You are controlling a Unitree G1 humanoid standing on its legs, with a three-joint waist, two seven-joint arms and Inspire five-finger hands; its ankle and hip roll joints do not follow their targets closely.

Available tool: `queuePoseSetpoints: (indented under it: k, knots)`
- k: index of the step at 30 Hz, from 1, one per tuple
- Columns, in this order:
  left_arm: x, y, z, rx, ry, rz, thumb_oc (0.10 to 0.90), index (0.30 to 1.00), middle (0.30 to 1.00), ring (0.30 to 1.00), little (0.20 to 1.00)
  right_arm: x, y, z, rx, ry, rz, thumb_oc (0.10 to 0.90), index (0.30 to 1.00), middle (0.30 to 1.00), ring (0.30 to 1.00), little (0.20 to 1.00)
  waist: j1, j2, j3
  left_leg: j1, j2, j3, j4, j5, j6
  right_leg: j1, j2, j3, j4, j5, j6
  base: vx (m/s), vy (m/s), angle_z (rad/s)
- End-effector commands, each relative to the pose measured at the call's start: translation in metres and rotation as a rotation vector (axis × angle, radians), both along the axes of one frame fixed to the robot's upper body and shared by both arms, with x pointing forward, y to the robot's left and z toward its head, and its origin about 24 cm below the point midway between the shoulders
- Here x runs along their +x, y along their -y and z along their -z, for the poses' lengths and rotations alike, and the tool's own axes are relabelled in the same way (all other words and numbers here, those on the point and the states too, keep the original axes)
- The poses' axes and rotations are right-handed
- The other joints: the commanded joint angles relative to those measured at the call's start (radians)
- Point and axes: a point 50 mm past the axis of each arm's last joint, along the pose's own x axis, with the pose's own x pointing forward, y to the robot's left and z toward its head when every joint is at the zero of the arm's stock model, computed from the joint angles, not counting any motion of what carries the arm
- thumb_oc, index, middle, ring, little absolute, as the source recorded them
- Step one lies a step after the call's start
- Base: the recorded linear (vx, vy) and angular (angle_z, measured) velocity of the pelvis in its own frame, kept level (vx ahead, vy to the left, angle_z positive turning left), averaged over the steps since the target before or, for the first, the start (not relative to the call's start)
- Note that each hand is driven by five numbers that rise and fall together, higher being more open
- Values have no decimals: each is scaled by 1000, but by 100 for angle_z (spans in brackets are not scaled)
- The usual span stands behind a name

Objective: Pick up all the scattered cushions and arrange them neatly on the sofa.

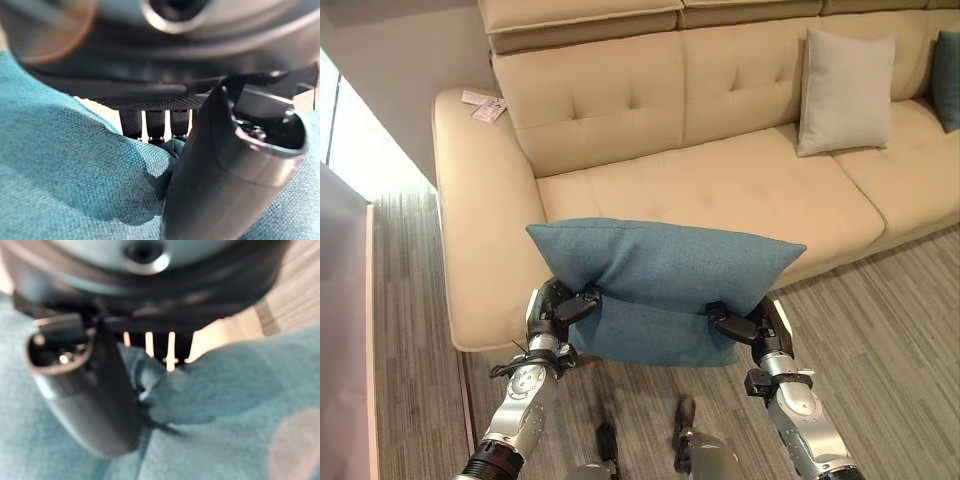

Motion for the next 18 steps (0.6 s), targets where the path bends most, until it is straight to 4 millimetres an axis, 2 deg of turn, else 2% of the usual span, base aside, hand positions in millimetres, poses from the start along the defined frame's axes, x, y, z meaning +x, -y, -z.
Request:
queuePoseSetpoints:
  k: [1, 2, 5, 6, 7, 8, 9, 10, 11, 13, 14, 15, 16, 17, 18]
  knots:
    - [8, 59, -61, -42, 349, 297, 400, 300, 300, 300, 300, 17, -32, -73, 40, 382, -173, 400, 300, 300, 300, 300, -14, 2, -96, 76, 20, -56, 63, -190, -65, 69, 25, 8, -41, 32, 33, 142, -101, 50]
    - [8, 59, -60, -43, 349, 298, 400, 300, 300, 300, 300, 16, -32, -73, 40, 382, -173, 400, 300, 300, 300, 300, -14, 2, -96, 77, 21, -57, 63, -191, -65, 71, 25, 6, -42, 32, 33, 289, -225, 53]
    - [4, 65, -53, -94, 320, 307, 400, 300, 300, 300, 300, 13, -25, -69, 19, 365, -169, 400, 300, 300, 300, 300, -24, 10, -125, 99, 65, -73, 108, -217, -109, 131, 38, -20, -45, 22, 6, 234, -226, 16]
    - [4, 65, -53, -94, 320, 308, 400, 300, 300, 300, 300, 12, -25, -69, 19, 364, -169, 400, 300, 300, 300, 300, -26, 11, -124, 98, 67, -75, 111, -219, -110, 132, 39, -22, -46, 22, 5, 159, -250, 19]
    - [4, 69, -53, -108, 315, 314, 400, 300, 300, 300, 300, 12, -22, -69, 13, 363, -164, 400, 300, 300, 300, 300, -23, 9, -114, 41, 100, -84, 272, -179, -135, 170, 47, -36, -48, 1, -22, 85, -182, 17]
    - [4, 69, -53, -108, 315, 314, 400, 300, 300, 300, 300, 12, -22, -69, 13, 363, -164, 400, 300, 300, 300, 300, -26, 11, -114, 32, 103, -88, 285, -185, -137, 169, 49, -39, -48, 2, -24, 144, -327, 32]
    - [5, 72, -54, -120, 319, 320, 400, 300, 300, 300, 300, 12, -18, -71, 10, 366, -155, 400, 300, 300, 300, 300, -19, 2, -103, -47, 121, -93, 435, -140, -149, 212, 57, -58, -67, -21, -48, 51, -154, 32]
    - [5, 72, -54, -120, 319, 320, 400, 300, 300, 300, 300, 12, -18, -71, 10, 366, -155, 400, 300, 300, 300, 300, -21, 4, -103, -53, 123, -97, 444, -143, -150, 212, 59, -61, -69, -20, -49, 143, -249, 37]
    - [6, 74, -56, -129, 326, 323, 400, 300, 300, 300, 300, 11, -15, -70, 18, 359, -140, 400, 300, 300, 300, 300, -14, -2, -98, -102, 127, -91, 486, -130, -137, 245, 68, -67, -90, -42, -65, 128, -156, 15]
    - [6, 75, -56, -128, 324, 326, 400, 300, 300, 300, 300, 11, -14, -70, 25, 359, -132, 400, 300, 300, 300, 300, -11, -8, -94, -136, 115, -94, 496, -142, -129, 259, 67, -70, -97, -48, -66, 143, -131, 16]
    - [5, 77, -54, -125, 315, 333, 400, 300, 300, 300, 300, 9, -10, -69, 26, 358, -123, 400, 300, 300, 300, 300, -6, -18, -92, -177, 90, -82, 446, -177, -111, 282, 66, -71, -109, -61, -62, 113, -54, 22]
    - [5, 77, -54, -125, 314, 334, 400, 300, 300, 300, 300, 9, -10, -69, 26, 358, -123, 400, 300, 300, 300, 300, -7, -19, -93, -177, 87, -83, 443, -177, -110, 281, 64, -72, -108, -62, -61, 231, -95, 24]
    - [6, 77, -53, -112, 307, 333, 400, 300, 300, 300, 300, 8, -9, -68, 23, 354, -113, 400, 300, 300, 300, 300, 3, -15, -92, -212, 59, -77, 369, -147, -102, 293, 77, -76, -111, -70, -61, 126, -35, 18]
    - [6, 77, -53, -112, 307, 333, 400, 300, 300, 300, 300, 8, -9, -68, 22, 354, -113, 400, 300, 300, 300, 300, 2, -16, -93, -210, 56, -78, 364, -145, -101, 293, 76, -77, -111, -71, -61, 182, -47, 25]
    - [7, 77, -54, -109, 309, 331, 400, 300, 300, 300, 300, 8, -9, -68, 21, 357, -107, 400, 300, 300, 300, 300, 10, -14, -91, -232, 39, -82, 327, -119, -100, 305, 87, -67, -114, -77, -60, 175, -31, 18]
